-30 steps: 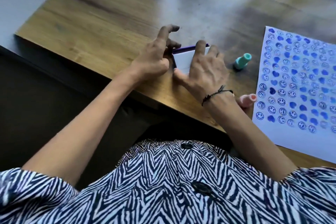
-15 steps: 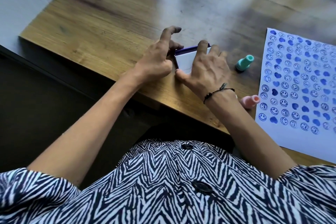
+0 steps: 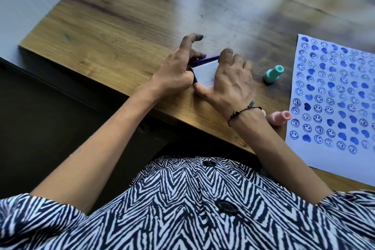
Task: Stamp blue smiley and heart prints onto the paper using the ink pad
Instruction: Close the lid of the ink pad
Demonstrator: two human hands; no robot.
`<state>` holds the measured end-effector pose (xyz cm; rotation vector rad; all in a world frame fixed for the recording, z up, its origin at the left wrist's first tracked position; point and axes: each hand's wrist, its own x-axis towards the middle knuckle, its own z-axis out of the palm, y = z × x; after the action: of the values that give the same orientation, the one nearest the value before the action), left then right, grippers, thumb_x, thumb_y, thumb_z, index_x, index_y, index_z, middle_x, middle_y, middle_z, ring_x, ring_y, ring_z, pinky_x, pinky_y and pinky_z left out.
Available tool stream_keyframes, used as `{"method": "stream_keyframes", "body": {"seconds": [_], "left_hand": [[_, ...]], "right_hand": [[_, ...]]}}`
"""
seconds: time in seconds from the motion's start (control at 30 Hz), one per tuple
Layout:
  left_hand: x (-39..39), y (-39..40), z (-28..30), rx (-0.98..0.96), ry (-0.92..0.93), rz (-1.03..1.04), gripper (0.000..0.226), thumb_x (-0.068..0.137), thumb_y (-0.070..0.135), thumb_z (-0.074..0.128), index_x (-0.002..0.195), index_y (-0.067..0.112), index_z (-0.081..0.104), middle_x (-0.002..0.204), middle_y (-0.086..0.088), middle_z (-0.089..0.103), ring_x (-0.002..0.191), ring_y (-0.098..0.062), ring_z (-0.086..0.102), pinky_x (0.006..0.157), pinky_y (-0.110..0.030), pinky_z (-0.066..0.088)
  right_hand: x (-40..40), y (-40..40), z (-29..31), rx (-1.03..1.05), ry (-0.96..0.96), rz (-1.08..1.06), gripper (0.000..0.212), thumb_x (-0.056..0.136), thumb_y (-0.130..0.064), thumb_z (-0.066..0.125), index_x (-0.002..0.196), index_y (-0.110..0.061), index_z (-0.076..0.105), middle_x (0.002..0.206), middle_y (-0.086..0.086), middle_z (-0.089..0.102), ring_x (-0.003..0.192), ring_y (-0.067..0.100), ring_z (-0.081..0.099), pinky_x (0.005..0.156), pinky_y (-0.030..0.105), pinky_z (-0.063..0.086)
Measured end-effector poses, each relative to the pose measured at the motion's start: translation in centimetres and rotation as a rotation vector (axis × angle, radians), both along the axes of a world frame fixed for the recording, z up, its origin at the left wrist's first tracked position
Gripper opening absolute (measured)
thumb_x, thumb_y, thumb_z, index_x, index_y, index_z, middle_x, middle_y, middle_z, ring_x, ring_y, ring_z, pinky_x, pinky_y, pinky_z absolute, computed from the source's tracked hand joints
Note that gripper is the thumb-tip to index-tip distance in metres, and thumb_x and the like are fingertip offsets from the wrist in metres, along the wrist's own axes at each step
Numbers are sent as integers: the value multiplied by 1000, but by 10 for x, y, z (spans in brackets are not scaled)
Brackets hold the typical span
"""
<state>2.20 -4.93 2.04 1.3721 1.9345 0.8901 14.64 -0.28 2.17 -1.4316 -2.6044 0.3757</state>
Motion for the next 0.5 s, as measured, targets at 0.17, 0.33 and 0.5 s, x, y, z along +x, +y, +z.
{"method": "stream_keyframes", "body": {"seconds": [0.17, 0.33, 0.5], "left_hand": [[-2, 1, -3, 10, -4, 0, 78, 61, -11, 36, 135, 13, 27, 122, -12, 61, 117, -19, 53, 104, -31, 39], [-4, 2, -6, 16, 0, -2, 79, 60, -10, 37, 135, 13, 27, 122, -12, 62, 118, -18, 53, 98, -16, 36], [-6, 3, -7, 27, 3, -11, 79, 59, -10, 38, 134, 13, 27, 121, -11, 63, 118, -17, 53, 91, -4, 32]], "right_hand": [[-2, 3, -2, 1, -19, -3, 78, 69, -51, 62, 124, -6, 29, 122, 22, 45, 109, 39, 41, 86, 44, 40], [-7, 4, -1, -5, -44, -9, 80, 69, -53, 63, 125, -8, 28, 123, 22, 44, 112, 39, 40, 85, 45, 41], [-15, 9, -1, -18, -50, -16, 81, 69, -53, 64, 125, -7, 28, 124, 22, 43, 112, 39, 40, 84, 45, 42]]}}
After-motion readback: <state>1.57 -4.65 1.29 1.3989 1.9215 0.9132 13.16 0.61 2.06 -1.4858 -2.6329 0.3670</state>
